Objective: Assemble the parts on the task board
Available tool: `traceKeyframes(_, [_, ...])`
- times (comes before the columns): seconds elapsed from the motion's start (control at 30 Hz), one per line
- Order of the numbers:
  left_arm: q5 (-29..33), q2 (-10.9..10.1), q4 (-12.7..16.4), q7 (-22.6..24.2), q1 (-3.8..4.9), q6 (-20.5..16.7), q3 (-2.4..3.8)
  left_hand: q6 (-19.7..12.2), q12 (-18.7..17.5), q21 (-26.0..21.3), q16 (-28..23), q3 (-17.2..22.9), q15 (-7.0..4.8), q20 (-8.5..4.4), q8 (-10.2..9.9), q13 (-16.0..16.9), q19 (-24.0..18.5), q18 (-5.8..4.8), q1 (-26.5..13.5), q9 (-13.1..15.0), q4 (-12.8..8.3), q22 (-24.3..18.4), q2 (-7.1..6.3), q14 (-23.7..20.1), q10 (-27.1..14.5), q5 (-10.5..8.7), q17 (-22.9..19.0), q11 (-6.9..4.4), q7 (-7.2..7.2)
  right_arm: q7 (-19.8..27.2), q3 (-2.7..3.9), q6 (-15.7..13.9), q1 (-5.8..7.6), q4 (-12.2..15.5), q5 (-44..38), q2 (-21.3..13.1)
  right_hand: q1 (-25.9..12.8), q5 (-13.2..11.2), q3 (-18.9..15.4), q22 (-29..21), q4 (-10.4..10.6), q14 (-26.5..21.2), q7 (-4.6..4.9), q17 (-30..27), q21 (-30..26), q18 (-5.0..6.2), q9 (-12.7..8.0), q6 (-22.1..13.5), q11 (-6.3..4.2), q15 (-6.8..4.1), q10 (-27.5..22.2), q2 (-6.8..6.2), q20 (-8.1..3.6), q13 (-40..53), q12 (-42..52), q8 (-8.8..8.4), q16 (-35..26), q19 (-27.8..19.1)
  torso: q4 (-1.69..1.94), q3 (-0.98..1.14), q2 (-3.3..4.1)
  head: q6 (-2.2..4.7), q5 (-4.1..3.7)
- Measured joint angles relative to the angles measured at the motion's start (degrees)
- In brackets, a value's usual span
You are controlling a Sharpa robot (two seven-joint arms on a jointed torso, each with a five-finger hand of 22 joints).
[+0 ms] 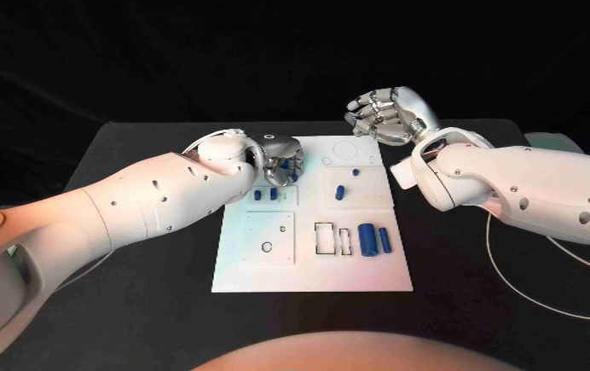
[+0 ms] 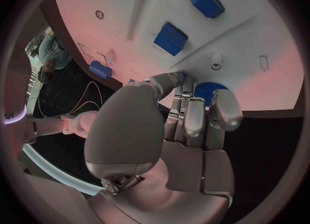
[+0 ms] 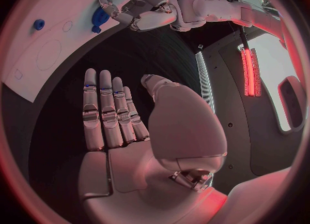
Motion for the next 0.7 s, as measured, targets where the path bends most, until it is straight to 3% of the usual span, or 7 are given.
traceKeyframes(0.23, [0.2, -0.5, 0.4, 0.2, -0.22, -1.0, -0.02, 0.2, -0.9, 0.0, 0.0, 0.0, 0.00, 0.00, -0.2, -0.1, 0.0, 0.00, -1.1, 0.0, 0.0, 0.0, -0.08, 0.0, 0.4, 0.00, 0.0, -0.05, 0.20, 0.0, 0.00, 0.0, 0.00, 0.0, 0.0, 0.0, 0.0, 0.0, 0.0, 0.0, 0.0, 0.0, 0.00, 0.0, 0.0, 0.00, 0.0, 0.0, 0.00, 0.00, 0.0, 0.00, 0.00, 0.0, 0.0, 0.00, 0.0, 0.0, 0.03, -0.01, -0.02, 0.11, -0.04])
traceKeyframes(0.43, [0.7, -2.2, 2.0, 0.3, -0.63, -1.5, 0.20, 0.4, -1.5, 0.0, 0.0, 0.0, 0.00, 0.00, -0.3, -0.3, 0.0, 0.01, -2.0, 0.0, 0.0, 0.0, -0.51, 0.0, 0.6, 0.00, -0.1, -0.18, 0.05, 0.0, 0.00, 0.0, 0.00, -0.1, 0.0, 0.1, 0.0, 0.0, 0.0, -0.1, 0.0, 0.0, 0.00, 0.0, 0.0, 0.00, 0.0, 0.0, 0.00, 0.00, 0.0, 0.00, 0.00, -0.1, 0.0, 0.00, 0.0, 0.0, 0.12, -0.03, -0.10, 0.25, -0.04])
traceKeyframes(0.7, [1.9, -5.1, 4.9, 0.2, -0.73, -2.0, 1.82, 0.6, -1.9, 0.0, 0.0, -0.3, 0.00, 0.00, -0.5, -0.3, 0.0, 0.01, -2.8, 0.0, 0.3, -0.1, -0.65, 0.0, 0.9, 0.00, -0.4, -0.09, 0.02, 0.1, 0.00, 0.0, 0.00, -0.3, 0.0, 0.0, 0.0, 0.0, 0.0, -0.1, 0.0, 0.0, 0.00, 0.0, 0.0, 0.00, 0.0, 0.0, 0.00, 0.00, 0.0, 0.00, 0.00, -0.1, 0.0, 0.00, 0.0, 0.0, 0.24, -0.04, -0.18, 0.64, 0.10])
